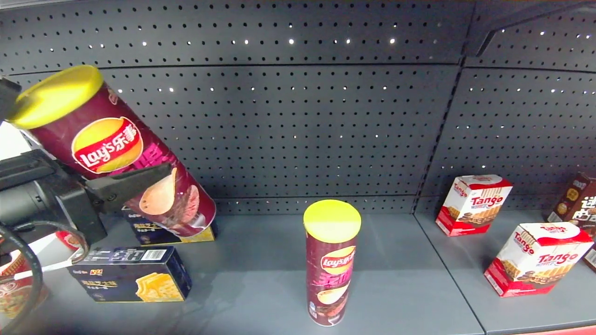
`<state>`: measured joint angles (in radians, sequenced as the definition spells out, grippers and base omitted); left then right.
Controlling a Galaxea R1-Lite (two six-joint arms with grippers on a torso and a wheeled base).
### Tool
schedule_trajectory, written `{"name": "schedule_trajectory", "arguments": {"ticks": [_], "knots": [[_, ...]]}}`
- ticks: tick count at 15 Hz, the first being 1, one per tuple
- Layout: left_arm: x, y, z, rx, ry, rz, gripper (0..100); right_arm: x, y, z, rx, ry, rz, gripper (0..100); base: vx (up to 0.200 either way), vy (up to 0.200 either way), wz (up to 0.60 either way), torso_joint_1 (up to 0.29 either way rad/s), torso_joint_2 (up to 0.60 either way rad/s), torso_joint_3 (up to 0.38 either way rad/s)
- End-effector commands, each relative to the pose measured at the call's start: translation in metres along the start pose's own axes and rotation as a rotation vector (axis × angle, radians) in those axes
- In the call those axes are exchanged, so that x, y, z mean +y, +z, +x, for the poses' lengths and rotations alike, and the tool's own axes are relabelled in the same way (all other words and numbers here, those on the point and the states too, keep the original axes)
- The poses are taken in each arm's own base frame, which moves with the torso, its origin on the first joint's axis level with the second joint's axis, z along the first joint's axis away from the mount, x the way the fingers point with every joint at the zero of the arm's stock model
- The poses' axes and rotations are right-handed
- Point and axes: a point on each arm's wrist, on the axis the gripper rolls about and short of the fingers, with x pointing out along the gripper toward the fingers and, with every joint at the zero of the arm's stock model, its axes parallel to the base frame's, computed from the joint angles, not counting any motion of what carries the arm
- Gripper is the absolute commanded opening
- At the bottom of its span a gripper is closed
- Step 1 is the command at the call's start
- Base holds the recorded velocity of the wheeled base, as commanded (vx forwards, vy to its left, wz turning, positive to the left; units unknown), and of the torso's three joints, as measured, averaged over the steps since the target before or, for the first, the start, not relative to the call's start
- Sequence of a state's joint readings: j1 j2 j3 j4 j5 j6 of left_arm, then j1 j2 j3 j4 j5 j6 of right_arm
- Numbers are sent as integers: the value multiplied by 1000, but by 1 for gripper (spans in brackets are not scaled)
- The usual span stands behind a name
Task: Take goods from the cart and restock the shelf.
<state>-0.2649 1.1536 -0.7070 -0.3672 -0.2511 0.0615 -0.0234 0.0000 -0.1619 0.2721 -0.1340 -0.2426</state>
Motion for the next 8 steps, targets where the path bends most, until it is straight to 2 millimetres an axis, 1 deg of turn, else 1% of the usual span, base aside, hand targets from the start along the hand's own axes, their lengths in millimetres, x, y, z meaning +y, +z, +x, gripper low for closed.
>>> {"name": "schedule_trajectory", "arguments": {"ticks": [1,4,6,8], "knots": [[-1,1,-1,-3,-2,1,0,0,0,0,-3,8,1,100,0,0,0,0,0,0],[-8,1,1,-5,-47,18,0,0,-1,1,-6,14,44,100,0,0,0,0,0,0],[-12,-1,4,6,-77,40,0,1,-1,5,-52,-3,45,100,0,0,0,0,0,0],[-19,-10,19,50,-143,37,0,2,-3,9,-91,-16,54,100,0,0,0,0,0,0]]}}
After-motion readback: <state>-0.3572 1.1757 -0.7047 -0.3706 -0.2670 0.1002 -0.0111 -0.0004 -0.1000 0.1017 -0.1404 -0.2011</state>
